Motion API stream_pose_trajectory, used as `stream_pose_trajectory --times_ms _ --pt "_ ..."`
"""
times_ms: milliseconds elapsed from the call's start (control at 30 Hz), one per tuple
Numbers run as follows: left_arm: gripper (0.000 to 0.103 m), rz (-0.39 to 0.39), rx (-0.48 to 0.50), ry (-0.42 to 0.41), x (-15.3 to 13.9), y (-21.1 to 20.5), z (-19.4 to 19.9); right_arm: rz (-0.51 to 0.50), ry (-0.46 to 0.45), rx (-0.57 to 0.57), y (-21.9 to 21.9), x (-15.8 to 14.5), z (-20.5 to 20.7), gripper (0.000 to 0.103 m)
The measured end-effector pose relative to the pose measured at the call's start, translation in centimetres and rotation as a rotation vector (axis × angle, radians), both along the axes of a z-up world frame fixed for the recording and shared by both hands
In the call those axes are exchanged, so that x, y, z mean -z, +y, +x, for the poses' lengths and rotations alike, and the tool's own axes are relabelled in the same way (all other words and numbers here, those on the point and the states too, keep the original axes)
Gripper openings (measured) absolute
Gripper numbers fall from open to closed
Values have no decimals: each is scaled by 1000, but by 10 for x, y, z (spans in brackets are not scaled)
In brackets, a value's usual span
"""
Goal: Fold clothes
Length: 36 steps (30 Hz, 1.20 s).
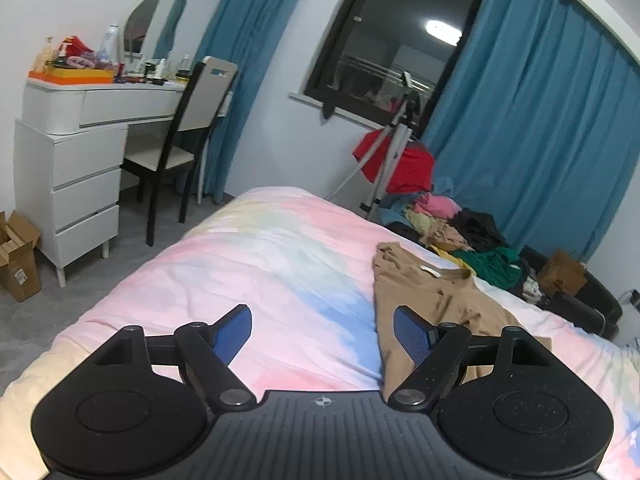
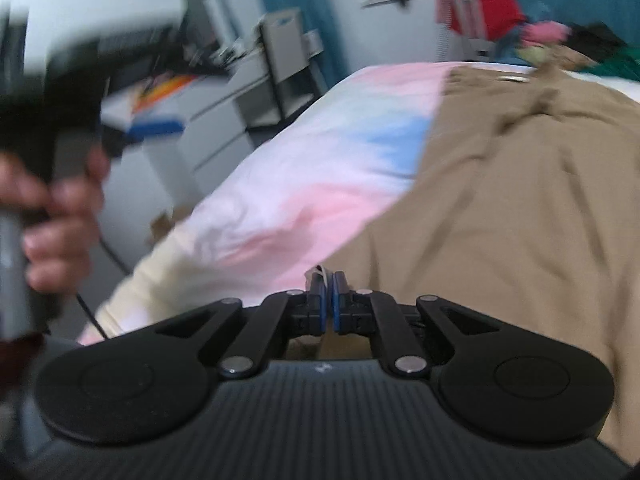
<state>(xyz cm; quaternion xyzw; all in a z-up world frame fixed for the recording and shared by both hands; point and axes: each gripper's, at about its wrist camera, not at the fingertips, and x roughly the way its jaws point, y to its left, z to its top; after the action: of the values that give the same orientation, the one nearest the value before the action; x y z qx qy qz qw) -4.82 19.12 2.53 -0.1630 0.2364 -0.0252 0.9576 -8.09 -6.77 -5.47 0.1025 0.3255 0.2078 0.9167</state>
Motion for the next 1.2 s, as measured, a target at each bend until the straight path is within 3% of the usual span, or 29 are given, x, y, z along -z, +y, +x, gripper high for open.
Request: stream_pose_trajectory --times_ms 233,433,500,800,867,933,1067,1200 --pt "80 101 163 29 7 -49 -3 100 190 163 -80 14 -25 6" --pt "80 168 303 141 32 -90 1 140 299 212 -103 34 -32 8" --pt "80 153 334 201 44 -97 4 165 300 224 -109 33 -35 9" --pt "79 86 357 536 107 -112 24 171 49 275 -128 0 -41 13" --pt "77 90 361 572 115 -115 24 166 11 300 -136 -2 -41 28" --pt "77 118 359 580 118 -119 22 168 -28 321 -140 1 -45 66" --pt "77 148 401 577 121 -128 12 151 -68 347 -144 4 -48 71" --pt "70 157 447 637 133 -140 10 167 -74 373 -151 7 -45 71"
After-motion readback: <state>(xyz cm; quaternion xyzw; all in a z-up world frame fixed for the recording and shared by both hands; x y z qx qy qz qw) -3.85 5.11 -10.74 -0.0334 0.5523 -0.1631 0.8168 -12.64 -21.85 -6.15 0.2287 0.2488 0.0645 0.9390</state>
